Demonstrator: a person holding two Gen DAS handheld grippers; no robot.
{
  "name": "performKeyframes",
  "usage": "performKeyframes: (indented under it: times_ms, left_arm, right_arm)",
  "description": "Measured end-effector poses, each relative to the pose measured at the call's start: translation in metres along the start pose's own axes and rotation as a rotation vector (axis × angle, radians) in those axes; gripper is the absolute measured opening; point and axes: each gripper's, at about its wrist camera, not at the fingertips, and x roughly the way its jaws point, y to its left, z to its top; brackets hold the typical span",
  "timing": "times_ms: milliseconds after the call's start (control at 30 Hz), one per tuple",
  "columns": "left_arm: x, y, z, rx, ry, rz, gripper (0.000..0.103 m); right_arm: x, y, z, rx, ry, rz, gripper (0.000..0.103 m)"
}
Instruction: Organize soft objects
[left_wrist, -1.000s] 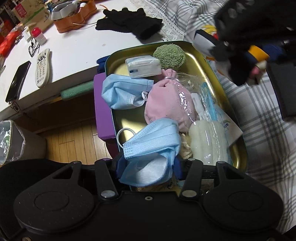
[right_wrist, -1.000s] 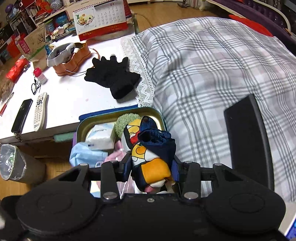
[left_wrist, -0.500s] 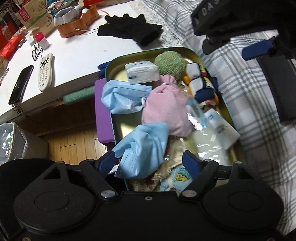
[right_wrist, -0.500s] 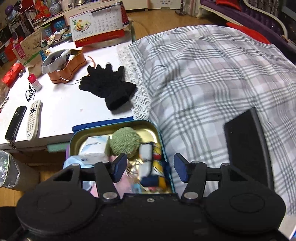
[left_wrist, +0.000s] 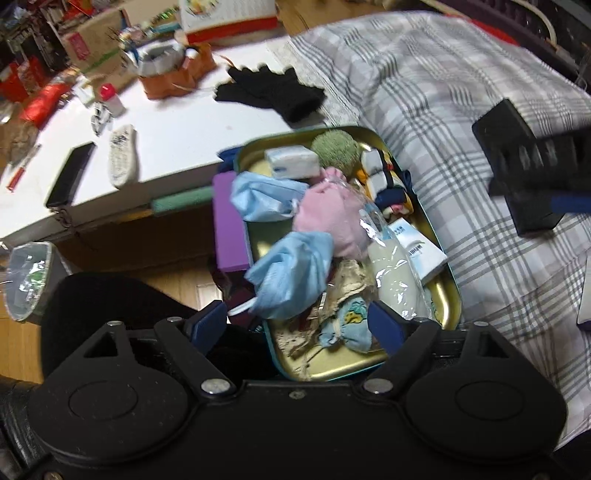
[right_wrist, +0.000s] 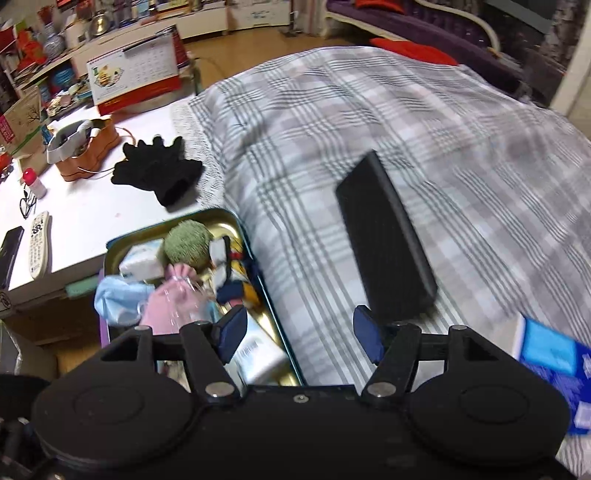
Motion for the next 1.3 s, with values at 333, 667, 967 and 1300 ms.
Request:
performKeyframes:
  times_ms: [333,667,967,1300]
  left_arm:
    - [-0.04,0.019,-0.029,-0.018,-0.125,0.03,0.088]
    - [-0.048,0.017,-0.057,0.012,-0.122,0.016,0.089]
    - [-0.044,0.02,-0.067,0.011,-0.093,0.023,0.09]
    - [-0.033,0.02,-0.067,0.027,-0.065,0.03,0.09]
  right_arm:
    - [-0.052,-0.008,-0.068,0.035,-0.059,-0.017,0.07]
    - [-0.083,-0.018,-0.12,0.073,-0.081,-0.021,0.074]
    - [-0.089,-0.02,-0.141,0.062,-0.082,-0.06,0.075]
    - [-0.081,-0.017,-0.144,0.031,-0.059,-0.068,0.075]
